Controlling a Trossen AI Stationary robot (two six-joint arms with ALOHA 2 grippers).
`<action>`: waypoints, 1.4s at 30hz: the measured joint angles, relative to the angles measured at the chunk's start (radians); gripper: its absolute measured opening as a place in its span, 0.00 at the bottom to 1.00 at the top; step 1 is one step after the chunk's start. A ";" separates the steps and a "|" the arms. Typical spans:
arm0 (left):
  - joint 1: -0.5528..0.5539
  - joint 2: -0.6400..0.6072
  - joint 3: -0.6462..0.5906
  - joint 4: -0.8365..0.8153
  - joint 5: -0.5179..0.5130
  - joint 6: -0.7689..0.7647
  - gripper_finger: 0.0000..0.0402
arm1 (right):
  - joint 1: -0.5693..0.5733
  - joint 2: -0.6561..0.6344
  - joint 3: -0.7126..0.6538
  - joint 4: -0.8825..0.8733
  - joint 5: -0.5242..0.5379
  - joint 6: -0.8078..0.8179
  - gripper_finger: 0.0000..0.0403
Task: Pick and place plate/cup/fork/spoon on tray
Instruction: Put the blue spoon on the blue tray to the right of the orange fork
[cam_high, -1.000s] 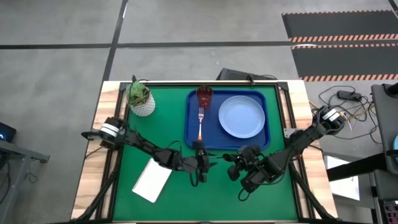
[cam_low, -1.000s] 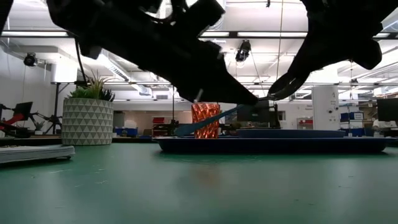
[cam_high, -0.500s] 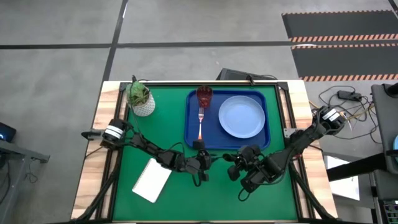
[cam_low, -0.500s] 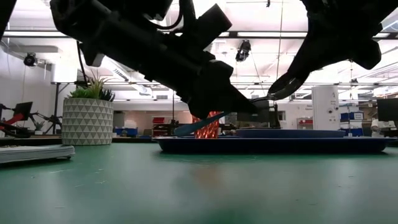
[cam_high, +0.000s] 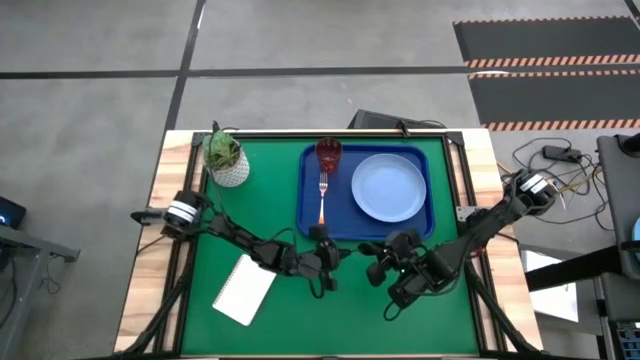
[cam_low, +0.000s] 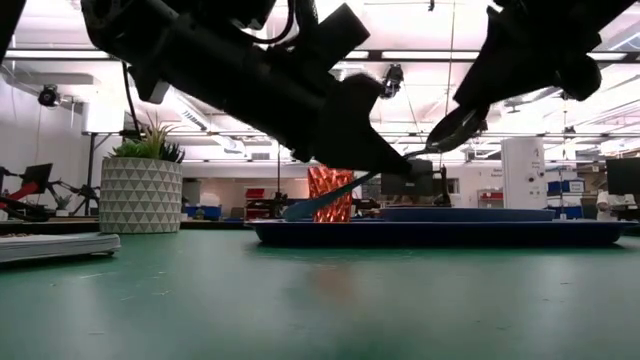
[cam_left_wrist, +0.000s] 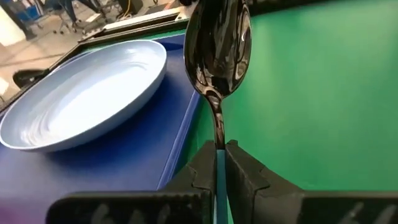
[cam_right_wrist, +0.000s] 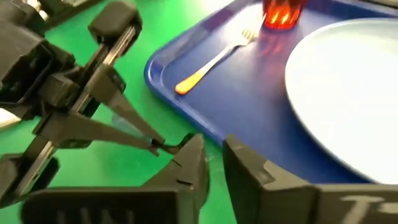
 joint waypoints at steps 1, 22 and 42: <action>0.000 -0.003 0.000 0.000 0.000 -0.017 0.01 | 0.000 -0.009 0.000 -0.012 0.011 -0.003 0.14; 0.204 -0.143 0.018 -0.218 -0.040 -0.691 0.00 | 0.078 -0.327 -0.023 -0.243 0.226 -0.360 0.37; 0.241 -0.086 0.081 -0.349 -0.318 -1.162 0.00 | 0.346 -0.524 -0.172 -0.454 0.340 -0.126 0.30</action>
